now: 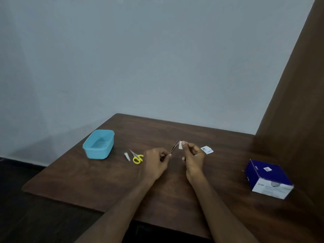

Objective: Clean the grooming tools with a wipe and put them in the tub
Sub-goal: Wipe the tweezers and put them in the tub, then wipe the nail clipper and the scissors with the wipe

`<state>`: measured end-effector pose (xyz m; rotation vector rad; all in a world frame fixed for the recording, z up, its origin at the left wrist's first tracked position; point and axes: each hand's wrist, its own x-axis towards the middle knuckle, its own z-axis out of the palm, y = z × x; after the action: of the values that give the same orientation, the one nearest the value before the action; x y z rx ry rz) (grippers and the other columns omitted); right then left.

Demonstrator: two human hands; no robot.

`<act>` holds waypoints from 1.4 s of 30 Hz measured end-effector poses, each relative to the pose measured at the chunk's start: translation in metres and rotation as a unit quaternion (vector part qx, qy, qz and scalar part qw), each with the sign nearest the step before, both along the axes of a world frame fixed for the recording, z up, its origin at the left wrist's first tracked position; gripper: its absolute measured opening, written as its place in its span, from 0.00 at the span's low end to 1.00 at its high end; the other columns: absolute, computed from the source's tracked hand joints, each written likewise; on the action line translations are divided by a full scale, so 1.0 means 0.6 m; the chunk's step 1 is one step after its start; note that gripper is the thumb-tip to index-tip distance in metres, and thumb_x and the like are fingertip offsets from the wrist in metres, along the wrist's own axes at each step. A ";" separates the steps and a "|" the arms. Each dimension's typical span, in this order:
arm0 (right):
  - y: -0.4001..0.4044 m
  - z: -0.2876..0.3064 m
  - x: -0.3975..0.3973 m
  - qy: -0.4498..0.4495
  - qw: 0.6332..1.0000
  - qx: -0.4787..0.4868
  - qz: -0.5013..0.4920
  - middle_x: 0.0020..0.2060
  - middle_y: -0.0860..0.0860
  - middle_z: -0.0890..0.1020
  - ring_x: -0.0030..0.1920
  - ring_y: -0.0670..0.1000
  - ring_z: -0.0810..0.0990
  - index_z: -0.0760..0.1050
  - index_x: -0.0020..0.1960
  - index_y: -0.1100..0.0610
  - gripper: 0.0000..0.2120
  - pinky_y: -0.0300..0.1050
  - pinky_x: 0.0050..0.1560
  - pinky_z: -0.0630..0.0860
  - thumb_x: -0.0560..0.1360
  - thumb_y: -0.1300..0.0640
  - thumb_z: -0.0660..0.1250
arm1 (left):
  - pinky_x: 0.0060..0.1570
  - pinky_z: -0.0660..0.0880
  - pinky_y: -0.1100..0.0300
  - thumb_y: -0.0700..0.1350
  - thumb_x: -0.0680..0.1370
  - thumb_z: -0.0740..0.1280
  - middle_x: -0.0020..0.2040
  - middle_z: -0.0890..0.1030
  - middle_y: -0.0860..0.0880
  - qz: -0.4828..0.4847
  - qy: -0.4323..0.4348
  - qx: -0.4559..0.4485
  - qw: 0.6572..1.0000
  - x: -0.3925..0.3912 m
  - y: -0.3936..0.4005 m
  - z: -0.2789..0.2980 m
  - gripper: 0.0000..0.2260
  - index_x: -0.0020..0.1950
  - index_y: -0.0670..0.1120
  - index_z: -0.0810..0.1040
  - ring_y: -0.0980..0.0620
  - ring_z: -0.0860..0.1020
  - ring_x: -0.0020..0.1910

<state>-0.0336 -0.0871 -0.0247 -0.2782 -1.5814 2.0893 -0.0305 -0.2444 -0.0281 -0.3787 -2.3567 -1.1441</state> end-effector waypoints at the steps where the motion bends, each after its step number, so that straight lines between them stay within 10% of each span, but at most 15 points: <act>1: -0.009 -0.001 0.006 0.001 0.999 0.052 0.015 0.43 0.48 0.89 0.30 0.44 0.77 0.86 0.47 0.55 0.02 0.40 0.29 0.73 0.79 0.58 0.76 | 0.36 0.72 0.69 0.47 0.76 0.78 0.34 0.85 0.55 0.005 -0.022 0.005 1.000 0.012 -0.013 0.003 0.04 0.41 0.50 0.87 0.66 0.78 0.31; 6: -0.094 -0.008 0.044 -0.007 0.979 0.199 0.043 0.40 0.45 0.89 0.28 0.49 0.83 0.86 0.45 0.51 0.04 0.46 0.33 0.79 0.78 0.52 0.78 | 0.37 0.69 0.75 0.51 0.78 0.76 0.41 0.87 0.58 0.079 -0.073 -0.004 0.994 0.064 -0.119 0.032 0.04 0.46 0.53 0.89 0.66 0.79 0.37; 11: -0.178 0.000 0.060 -0.025 0.944 0.327 -0.031 0.34 0.44 0.85 0.35 0.39 0.83 0.85 0.42 0.52 0.05 0.34 0.41 0.77 0.77 0.55 0.77 | 0.42 0.81 0.57 0.60 0.78 0.71 0.45 0.87 0.59 0.238 -0.057 0.003 0.970 0.078 -0.231 0.078 0.08 0.48 0.59 0.87 0.56 0.85 0.46; 20: -0.210 -0.025 0.045 0.083 0.832 0.545 -0.068 0.44 0.52 0.79 0.49 0.60 0.78 0.81 0.40 0.55 0.09 0.39 0.50 0.61 0.69 0.65 0.80 | 0.43 0.74 0.51 0.57 0.78 0.75 0.63 0.74 0.46 0.395 -0.174 -0.060 0.900 0.047 -0.340 0.150 0.13 0.59 0.53 0.87 0.43 0.71 0.66; 26: -0.208 -0.026 0.044 0.059 0.841 0.534 -0.062 0.44 0.53 0.79 0.49 0.59 0.76 0.82 0.40 0.55 0.08 0.50 0.49 0.76 0.70 0.63 0.81 | 0.45 0.73 0.52 0.59 0.77 0.74 0.61 0.75 0.46 0.396 -0.223 -0.163 0.876 0.002 -0.335 0.159 0.19 0.62 0.48 0.82 0.44 0.72 0.65; 42: -0.186 -0.020 0.045 -0.029 0.921 0.382 -0.066 0.43 0.48 0.80 0.50 0.55 0.82 0.86 0.42 0.50 0.04 0.45 0.52 0.69 0.75 0.56 0.79 | 0.49 0.70 0.55 0.60 0.76 0.74 0.53 0.77 0.47 0.363 -0.301 -0.256 0.844 -0.039 -0.333 0.157 0.22 0.63 0.49 0.78 0.45 0.74 0.64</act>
<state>-0.0066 -0.1987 -0.0365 -0.1565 -2.1973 1.2346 -0.0542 -0.4440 0.0660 0.7856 -2.8994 -0.2598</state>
